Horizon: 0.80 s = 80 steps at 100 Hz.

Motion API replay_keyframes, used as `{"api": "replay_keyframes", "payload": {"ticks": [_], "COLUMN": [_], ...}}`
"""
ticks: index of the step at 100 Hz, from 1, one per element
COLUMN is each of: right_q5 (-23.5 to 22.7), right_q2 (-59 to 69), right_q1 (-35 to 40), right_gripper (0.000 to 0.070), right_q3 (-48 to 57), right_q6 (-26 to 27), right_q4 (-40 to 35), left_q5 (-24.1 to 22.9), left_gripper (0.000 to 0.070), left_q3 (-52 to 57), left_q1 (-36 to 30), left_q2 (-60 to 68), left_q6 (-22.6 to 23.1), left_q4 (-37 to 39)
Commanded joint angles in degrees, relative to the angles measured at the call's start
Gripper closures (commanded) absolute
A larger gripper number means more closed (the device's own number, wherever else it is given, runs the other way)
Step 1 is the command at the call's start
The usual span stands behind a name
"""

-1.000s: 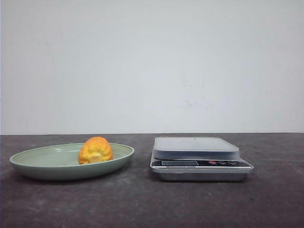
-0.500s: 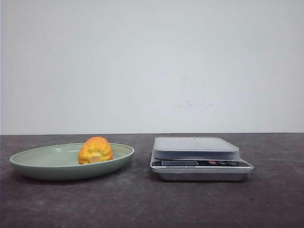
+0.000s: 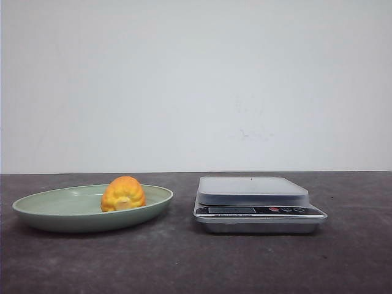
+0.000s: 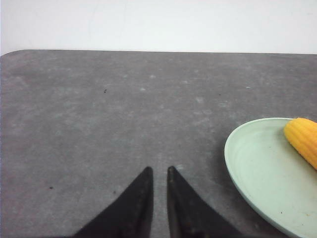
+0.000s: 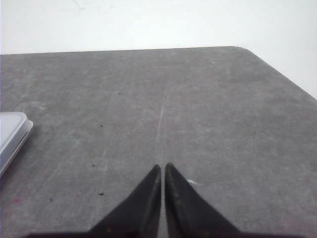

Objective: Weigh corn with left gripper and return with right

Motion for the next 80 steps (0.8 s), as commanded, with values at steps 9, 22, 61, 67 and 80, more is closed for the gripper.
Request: {"api": "replay_keyframes", "payload": {"ticks": [9, 22, 61, 67, 80], "right_q5": [-1.75, -2.49, -2.51, -2.51, -2.45], "right_q2": [-0.13, -0.13, -0.13, -0.13, 0.81], "right_q1": [0.09, 0.09, 0.09, 0.09, 0.09], "right_gripper": [0.0693, 0.0693, 0.0694, 0.0694, 0.0696], "right_q3": [-0.26, -0.26, -0.26, -0.20, 1.92], "right_q6": [1.44, 1.42, 3.13, 4.76, 9.09], "right_q4": [-0.39, -0.46, -0.44, -0.09, -2.36], "left_q5": [0.09, 0.09, 0.09, 0.04, 0.02], "left_gripper": [0.0697, 0.0697, 0.0697, 0.0697, 0.0691], "left_q3": [-1.01, -1.01, -1.01, -1.01, 1.09], "left_q1": [0.09, 0.09, 0.09, 0.09, 0.09], "left_q2": [-0.09, -0.09, -0.09, -0.09, 0.15], "left_q6": [0.02, -0.02, -1.55, -1.84, -11.69], "left_q4": [-0.31, -0.22, 0.59, 2.62, 7.45]}}
